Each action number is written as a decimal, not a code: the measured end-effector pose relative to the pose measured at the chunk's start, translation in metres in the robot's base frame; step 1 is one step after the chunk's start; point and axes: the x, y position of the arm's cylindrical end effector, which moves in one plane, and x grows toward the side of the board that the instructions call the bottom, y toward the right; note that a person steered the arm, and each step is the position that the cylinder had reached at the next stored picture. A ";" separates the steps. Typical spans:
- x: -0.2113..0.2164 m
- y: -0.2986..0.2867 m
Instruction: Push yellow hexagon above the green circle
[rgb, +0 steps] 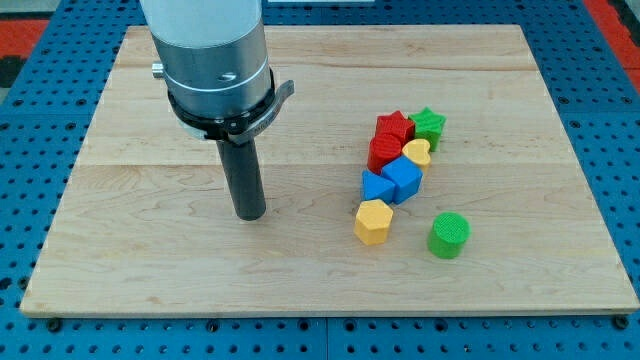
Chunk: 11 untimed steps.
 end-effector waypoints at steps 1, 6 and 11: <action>-0.008 0.000; 0.020 0.098; -0.066 0.153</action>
